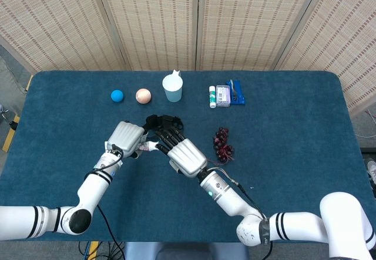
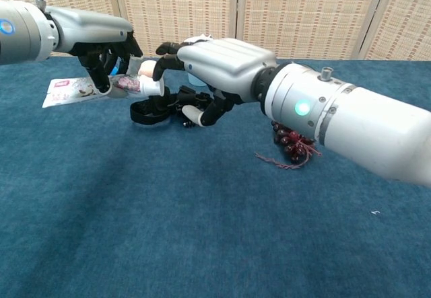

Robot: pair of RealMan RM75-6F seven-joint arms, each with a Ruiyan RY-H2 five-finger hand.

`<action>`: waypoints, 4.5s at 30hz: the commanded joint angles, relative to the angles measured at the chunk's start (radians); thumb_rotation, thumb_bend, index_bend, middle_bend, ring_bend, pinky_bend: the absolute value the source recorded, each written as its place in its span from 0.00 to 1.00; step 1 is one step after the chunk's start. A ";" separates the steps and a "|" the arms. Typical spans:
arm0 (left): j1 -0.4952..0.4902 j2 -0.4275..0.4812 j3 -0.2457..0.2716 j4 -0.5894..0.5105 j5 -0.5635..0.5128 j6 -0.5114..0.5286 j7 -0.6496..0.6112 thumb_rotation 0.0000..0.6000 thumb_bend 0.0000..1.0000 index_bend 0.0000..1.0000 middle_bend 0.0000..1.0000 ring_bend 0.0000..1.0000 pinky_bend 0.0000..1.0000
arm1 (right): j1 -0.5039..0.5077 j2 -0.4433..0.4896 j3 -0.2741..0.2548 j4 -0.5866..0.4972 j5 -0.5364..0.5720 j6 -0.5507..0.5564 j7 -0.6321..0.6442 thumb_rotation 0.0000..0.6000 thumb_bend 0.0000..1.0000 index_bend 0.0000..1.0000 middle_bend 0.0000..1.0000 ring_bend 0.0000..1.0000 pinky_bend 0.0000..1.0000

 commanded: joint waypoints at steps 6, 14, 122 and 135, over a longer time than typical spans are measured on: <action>-0.001 -0.001 0.004 -0.002 0.007 0.002 0.002 1.00 0.40 0.58 0.74 0.54 0.33 | 0.004 0.001 -0.003 0.005 0.007 -0.007 0.004 1.00 0.39 0.23 0.00 0.00 0.00; 0.000 0.006 0.005 -0.007 0.009 -0.003 -0.003 1.00 0.41 0.58 0.74 0.54 0.33 | 0.005 0.008 -0.003 0.002 0.018 -0.005 0.000 1.00 0.36 0.23 0.00 0.00 0.00; 0.176 -0.002 0.130 0.267 0.296 -0.187 -0.286 1.00 0.44 0.51 0.63 0.47 0.34 | -0.154 0.400 -0.065 -0.237 -0.087 0.126 0.180 0.88 0.37 0.20 0.00 0.00 0.00; 0.226 -0.046 0.152 0.356 0.363 -0.197 -0.308 1.00 0.44 0.36 0.47 0.29 0.27 | -0.193 0.432 -0.063 -0.238 -0.083 0.139 0.188 0.88 0.36 0.19 0.00 0.00 0.00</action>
